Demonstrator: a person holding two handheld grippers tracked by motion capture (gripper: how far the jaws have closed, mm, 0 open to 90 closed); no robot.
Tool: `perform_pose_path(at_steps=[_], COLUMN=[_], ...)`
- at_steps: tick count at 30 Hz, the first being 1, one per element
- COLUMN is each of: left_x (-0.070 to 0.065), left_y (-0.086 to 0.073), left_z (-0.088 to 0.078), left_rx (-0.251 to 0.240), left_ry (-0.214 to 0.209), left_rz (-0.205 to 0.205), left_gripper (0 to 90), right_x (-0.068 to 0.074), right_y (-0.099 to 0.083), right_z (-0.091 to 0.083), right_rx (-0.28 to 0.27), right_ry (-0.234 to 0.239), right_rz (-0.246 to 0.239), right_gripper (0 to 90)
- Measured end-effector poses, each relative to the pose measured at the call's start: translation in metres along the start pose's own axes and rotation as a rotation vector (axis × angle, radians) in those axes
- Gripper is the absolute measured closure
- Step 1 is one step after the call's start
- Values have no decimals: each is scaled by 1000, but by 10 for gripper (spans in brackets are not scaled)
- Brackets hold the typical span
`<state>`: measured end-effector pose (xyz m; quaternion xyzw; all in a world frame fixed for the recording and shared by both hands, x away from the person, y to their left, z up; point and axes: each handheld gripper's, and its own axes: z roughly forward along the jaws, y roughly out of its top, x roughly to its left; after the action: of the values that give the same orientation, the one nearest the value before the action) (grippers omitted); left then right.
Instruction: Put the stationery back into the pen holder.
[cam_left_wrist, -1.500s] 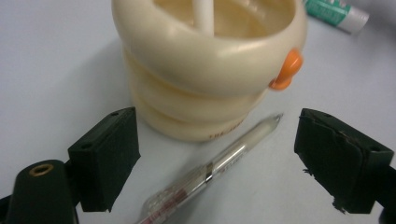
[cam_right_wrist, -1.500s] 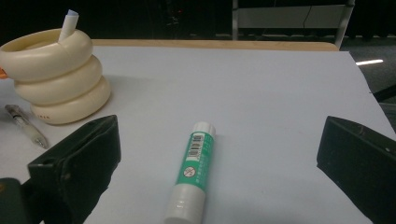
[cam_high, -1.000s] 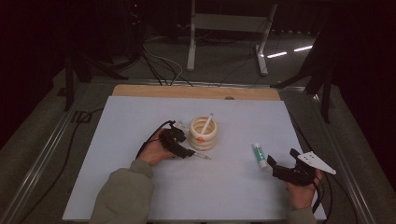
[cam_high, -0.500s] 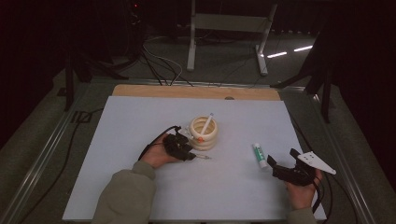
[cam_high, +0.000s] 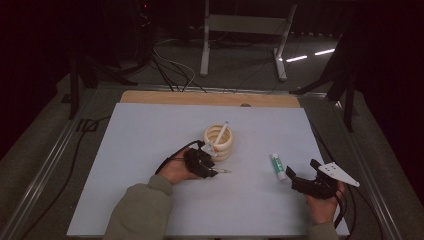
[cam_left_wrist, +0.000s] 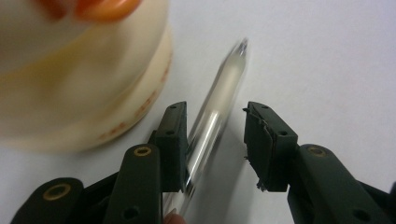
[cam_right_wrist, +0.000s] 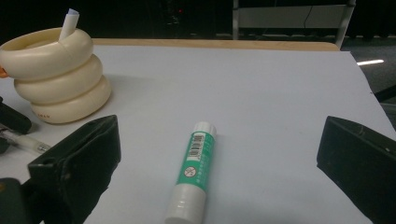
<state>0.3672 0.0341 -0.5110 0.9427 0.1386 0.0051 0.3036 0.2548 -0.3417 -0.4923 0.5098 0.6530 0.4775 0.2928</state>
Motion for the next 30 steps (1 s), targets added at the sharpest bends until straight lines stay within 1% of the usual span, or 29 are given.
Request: perform_pose_path(at_steps=[3,7,9,13,15,20,26,29,30], left_x=[-4,-9,-12,-16,-17,-19,-18,-19,-19], left_y=[5,11,13,16,16,17,18,18,18], left_z=[5,10,12,12,13,13,12,11,10], left_rx=[-4,0,8,20,22,31,33,35,27], left_ry=[-10,2,14,10,0,11,-12,-13,-14], left_rz=[19,39,64,88,91,101,84,83,78], left_gripper=[616,658,704,775,799,806,808,808,808], right_x=[0,0,0,1,1,1,1,0,0], right_y=[0,0,0,0,0,0,0,0,0], right_z=[0,0,0,0,0,0,0,1,1], right_rx=[1,0,1,1,0,1,1,0,0], right_ry=[2,2,3,4,4,4,4,3,3], right_rz=[-1,-1,0,-2,-2,-1,-2,0,0], right_gripper=[0,0,0,0,0,0,0,0,0])
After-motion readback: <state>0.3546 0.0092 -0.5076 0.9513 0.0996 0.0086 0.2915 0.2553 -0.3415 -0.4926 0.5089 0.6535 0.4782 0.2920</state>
